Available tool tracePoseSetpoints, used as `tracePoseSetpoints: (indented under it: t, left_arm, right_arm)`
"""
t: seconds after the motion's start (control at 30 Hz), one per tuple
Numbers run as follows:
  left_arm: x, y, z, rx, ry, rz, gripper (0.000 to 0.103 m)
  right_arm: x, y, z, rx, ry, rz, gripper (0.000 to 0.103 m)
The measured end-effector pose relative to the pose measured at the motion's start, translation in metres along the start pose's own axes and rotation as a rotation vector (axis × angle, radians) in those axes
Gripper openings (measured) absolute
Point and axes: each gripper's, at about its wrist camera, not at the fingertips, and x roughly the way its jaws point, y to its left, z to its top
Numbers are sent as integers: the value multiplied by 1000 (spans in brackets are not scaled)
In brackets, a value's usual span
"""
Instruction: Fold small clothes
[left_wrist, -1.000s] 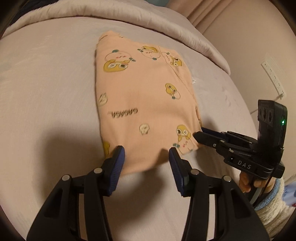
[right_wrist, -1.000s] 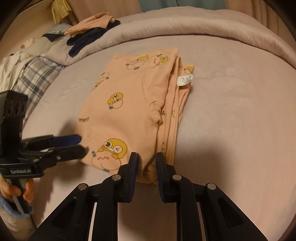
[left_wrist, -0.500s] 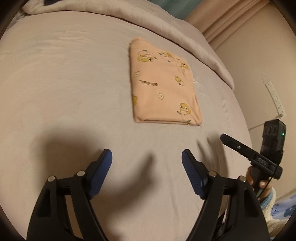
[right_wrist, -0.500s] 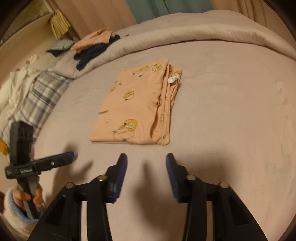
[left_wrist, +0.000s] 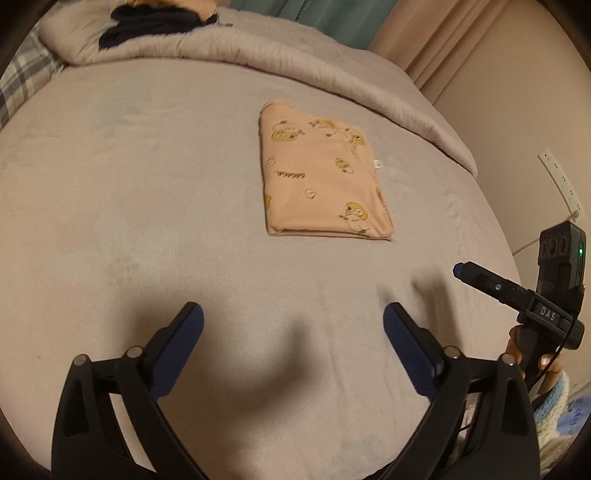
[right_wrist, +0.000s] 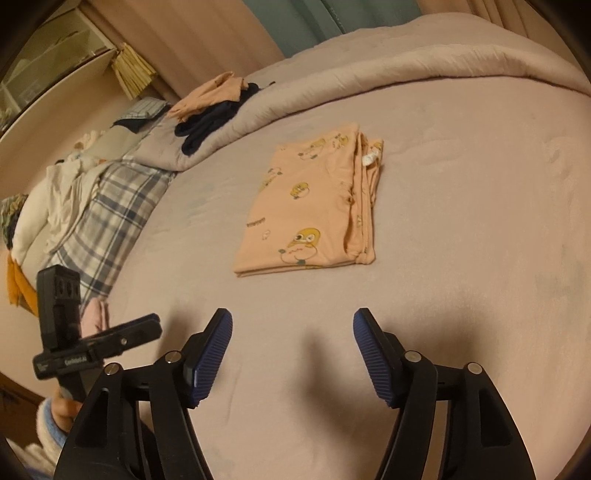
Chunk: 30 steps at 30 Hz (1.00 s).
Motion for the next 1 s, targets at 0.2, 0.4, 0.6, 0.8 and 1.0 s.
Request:
tracePoseSetpoints:
  t: [0.2, 0.4, 0.6, 0.8, 1.0]
  left_arm:
    - [-12, -10, 2, 35, -39, 29, 102]
    - [-20, -17, 4, 60, -66, 43, 102]
    - [-24, -21, 6, 71, -76, 19, 102]
    - [-26, -20, 7, 67, -90, 31, 102]
    - [-25, -17, 10, 54, -96, 36, 102]
  right_arm:
    - [-4, 4, 2, -13, -6, -11, 72]
    - [-10, 4, 7, -9, -25, -6, 80]
    - [-14, 5, 11, -2, -37, -3, 89]
    - [-14, 1, 15, 15, -35, 1, 90]
    - [-15, 1, 15, 14, -30, -3, 90]
